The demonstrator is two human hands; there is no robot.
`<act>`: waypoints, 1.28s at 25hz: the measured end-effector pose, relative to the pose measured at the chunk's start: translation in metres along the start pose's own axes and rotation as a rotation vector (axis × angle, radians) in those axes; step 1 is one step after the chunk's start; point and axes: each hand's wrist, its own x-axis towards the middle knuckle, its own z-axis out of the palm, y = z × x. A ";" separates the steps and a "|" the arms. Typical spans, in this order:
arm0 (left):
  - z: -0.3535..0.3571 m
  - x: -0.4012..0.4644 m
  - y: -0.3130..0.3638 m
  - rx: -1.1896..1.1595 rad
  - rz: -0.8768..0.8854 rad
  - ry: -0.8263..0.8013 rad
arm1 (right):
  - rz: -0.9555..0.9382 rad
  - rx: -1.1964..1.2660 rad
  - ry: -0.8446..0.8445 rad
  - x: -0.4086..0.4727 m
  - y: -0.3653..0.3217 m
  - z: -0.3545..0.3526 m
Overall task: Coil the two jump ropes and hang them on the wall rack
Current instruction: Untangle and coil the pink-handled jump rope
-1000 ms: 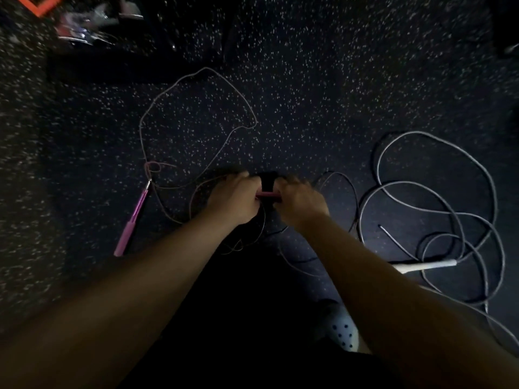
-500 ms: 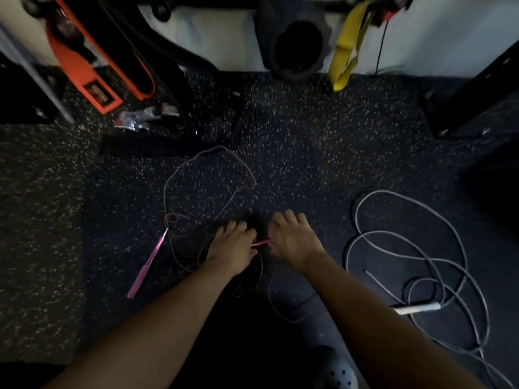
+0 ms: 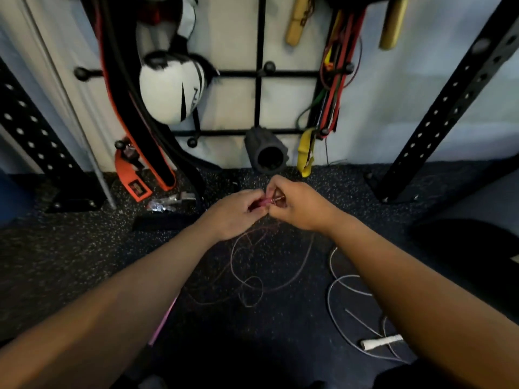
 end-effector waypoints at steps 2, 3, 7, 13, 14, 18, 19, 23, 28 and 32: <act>-0.027 -0.008 0.022 0.098 0.046 0.029 | -0.003 0.063 0.062 -0.009 -0.021 -0.026; -0.038 -0.011 0.032 0.132 0.058 0.045 | -0.009 0.088 0.083 -0.013 -0.031 -0.037; -0.073 -0.024 0.069 0.049 0.084 0.074 | -0.007 0.231 0.201 -0.028 -0.058 -0.065; -0.108 -0.040 0.087 -0.381 0.070 0.148 | 0.107 0.497 0.245 -0.037 -0.092 -0.089; -0.112 -0.044 0.091 -0.408 0.087 0.165 | 0.103 0.488 0.254 -0.037 -0.099 -0.089; -0.119 -0.052 0.099 -0.641 0.069 0.178 | 0.055 0.431 0.364 -0.034 -0.119 -0.082; -0.118 -0.054 0.099 -0.707 0.056 0.164 | 0.046 0.457 0.384 -0.035 -0.120 -0.080; -0.113 -0.060 0.095 -0.679 0.051 0.153 | 0.004 0.550 0.373 -0.037 -0.108 -0.070; -0.113 -0.057 0.094 -0.571 0.080 0.202 | -0.019 0.603 0.377 -0.037 -0.097 -0.056; -0.111 -0.053 0.090 -0.422 0.074 0.255 | -0.014 0.476 0.409 -0.036 -0.093 -0.054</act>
